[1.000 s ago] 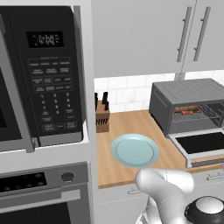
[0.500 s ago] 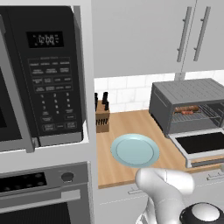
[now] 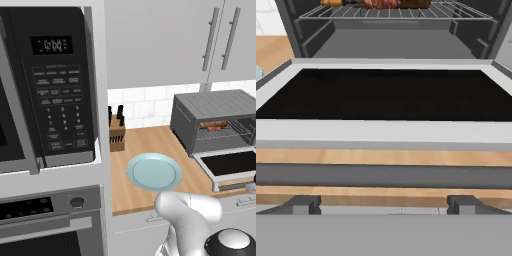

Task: Pick up the kebab skewer and baguette bread, and place them inside the toaster oven. Close the toaster oven door and start by setting the timer.

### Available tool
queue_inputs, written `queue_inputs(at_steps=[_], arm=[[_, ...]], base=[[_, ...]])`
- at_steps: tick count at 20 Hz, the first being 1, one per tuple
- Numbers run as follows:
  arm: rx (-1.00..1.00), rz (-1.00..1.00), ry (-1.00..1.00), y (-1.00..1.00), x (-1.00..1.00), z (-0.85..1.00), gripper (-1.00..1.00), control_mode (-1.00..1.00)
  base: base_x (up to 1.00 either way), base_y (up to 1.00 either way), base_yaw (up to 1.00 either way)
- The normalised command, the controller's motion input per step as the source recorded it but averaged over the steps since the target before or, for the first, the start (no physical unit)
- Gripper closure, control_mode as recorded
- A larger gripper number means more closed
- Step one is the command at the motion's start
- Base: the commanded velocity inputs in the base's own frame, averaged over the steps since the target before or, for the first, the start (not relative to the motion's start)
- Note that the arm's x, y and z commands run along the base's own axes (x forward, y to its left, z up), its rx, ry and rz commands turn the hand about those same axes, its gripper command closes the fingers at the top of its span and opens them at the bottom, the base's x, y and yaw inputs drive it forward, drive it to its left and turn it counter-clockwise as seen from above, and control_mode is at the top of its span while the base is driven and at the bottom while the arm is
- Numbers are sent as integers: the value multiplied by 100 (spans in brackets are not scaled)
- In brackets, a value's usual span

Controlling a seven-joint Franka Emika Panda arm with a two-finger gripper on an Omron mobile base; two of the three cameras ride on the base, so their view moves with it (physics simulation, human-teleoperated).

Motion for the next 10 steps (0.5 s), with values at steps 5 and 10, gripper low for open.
queue_inputs(at_steps=[5,10], arm=[[0,0,0,0,0,-10,-100,-100],[0,0,0,0,0,-21,-100,-100]], base=[[0,0,0],[0,0,0]])
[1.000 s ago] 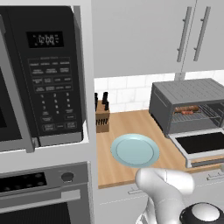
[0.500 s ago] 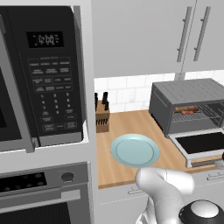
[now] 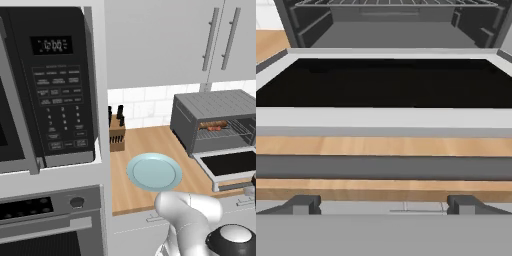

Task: Pick up the kebab skewer and baguette bread, and place them inside the toaster oven. Close the toaster oven door and start by setting the timer.

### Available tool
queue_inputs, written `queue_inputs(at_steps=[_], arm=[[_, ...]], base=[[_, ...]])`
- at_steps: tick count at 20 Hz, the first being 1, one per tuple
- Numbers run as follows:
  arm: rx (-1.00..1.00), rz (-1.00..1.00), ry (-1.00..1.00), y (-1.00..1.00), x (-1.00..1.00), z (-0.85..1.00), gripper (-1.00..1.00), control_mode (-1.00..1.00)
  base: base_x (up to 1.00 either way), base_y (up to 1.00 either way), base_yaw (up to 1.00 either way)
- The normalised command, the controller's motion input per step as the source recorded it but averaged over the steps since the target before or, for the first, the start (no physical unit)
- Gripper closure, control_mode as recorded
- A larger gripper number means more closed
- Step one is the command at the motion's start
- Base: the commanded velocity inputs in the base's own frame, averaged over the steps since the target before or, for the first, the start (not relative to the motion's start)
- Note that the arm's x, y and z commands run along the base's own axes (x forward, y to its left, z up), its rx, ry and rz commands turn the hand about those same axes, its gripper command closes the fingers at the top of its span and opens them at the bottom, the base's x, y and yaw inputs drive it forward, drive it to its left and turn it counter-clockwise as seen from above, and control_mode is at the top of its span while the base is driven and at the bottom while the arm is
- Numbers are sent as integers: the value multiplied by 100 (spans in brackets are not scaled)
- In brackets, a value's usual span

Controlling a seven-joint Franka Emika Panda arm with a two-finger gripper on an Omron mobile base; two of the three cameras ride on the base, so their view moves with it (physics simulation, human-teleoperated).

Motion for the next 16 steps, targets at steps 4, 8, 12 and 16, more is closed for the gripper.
queue_inputs(at_steps=[4,8,12,16], arm=[[0,0,0,0,1,-13,-100,-100],[0,0,0,0,6,-1,-100,-100],[0,0,0,0,7,0,-100,-100],[0,0,0,0,2,-8,-100,-100]], base=[[0,0,0],[0,0,0],[0,0,0],[0,0,0]])
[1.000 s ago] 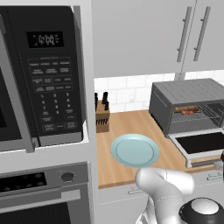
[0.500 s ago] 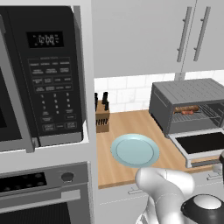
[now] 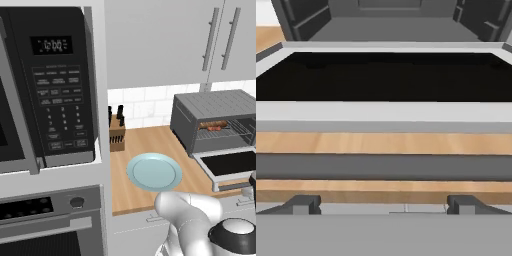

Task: Pick up the kebab skewer and baguette bread, and place them inside the toaster oven. Close the toaster oven door and start by setting the timer.

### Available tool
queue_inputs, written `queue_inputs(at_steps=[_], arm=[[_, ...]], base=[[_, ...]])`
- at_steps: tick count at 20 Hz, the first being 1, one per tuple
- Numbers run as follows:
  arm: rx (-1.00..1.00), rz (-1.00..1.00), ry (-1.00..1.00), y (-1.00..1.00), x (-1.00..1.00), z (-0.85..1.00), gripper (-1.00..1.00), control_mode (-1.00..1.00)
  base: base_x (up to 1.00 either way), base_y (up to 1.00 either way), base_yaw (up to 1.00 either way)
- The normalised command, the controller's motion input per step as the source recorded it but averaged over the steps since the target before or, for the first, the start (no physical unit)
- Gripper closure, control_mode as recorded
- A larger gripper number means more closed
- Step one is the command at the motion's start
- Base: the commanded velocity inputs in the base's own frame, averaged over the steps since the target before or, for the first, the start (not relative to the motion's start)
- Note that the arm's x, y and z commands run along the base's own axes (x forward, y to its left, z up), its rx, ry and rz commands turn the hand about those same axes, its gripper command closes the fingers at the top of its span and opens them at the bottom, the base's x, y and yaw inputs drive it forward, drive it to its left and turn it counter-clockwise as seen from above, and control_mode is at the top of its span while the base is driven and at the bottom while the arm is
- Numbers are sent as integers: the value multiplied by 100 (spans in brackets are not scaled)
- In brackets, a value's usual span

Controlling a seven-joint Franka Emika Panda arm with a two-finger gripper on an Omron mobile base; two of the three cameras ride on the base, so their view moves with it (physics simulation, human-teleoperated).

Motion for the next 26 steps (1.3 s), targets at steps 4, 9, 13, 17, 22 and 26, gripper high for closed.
queue_inputs(at_steps=[4,9,13,17,22,26], arm=[[0,0,0,0,0,-21,-100,-100],[0,0,0,0,7,-7,-100,-100],[0,0,0,0,16,0,-100,-100],[0,0,0,0,11,0,-100,-100],[0,0,1,4,1,-12,-100,-100],[0,0,0,0,0,-18,-100,-100]], base=[[0,0,0],[0,0,0],[0,0,0],[0,0,0],[0,0,0],[0,0,0]])
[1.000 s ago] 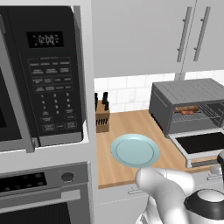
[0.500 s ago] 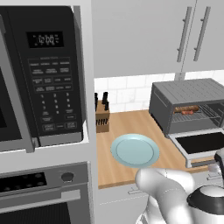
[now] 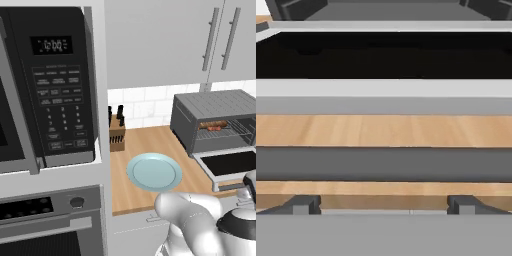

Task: Pick up the kebab skewer and baguette bread, and place them inside the toaster oven. Close the toaster oven door and start by setting the timer.

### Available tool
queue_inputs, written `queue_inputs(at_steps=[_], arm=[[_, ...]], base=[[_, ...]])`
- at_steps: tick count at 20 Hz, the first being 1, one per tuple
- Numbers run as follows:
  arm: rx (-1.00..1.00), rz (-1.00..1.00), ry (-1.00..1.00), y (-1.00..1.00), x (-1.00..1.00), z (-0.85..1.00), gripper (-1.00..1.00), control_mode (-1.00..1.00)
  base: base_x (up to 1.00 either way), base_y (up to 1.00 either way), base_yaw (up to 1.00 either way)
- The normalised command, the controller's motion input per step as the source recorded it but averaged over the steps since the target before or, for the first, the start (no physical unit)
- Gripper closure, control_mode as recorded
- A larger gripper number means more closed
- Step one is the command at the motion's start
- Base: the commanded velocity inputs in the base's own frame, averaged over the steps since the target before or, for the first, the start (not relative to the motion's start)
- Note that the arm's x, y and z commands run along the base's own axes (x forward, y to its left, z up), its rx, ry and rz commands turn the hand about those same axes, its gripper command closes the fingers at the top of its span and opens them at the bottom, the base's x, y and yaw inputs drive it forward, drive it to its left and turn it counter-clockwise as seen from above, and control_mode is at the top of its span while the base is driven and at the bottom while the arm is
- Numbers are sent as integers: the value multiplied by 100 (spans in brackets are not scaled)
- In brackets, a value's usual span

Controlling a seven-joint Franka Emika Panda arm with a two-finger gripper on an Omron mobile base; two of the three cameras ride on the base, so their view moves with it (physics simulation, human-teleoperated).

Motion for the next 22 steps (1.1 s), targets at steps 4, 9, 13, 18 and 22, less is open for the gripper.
queue_inputs(at_steps=[4,9,13,18,22], arm=[[0,0,0,0,16,0,-100,-100],[0,0,0,0,21,0,-100,-100],[0,0,0,0,15,0,-100,-100],[0,0,-6,0,6,20,-100,-100],[0,-1,-8,0,6,44,-100,-100]], base=[[0,0,0],[0,0,0],[0,0,0],[0,0,0],[0,0,0]])
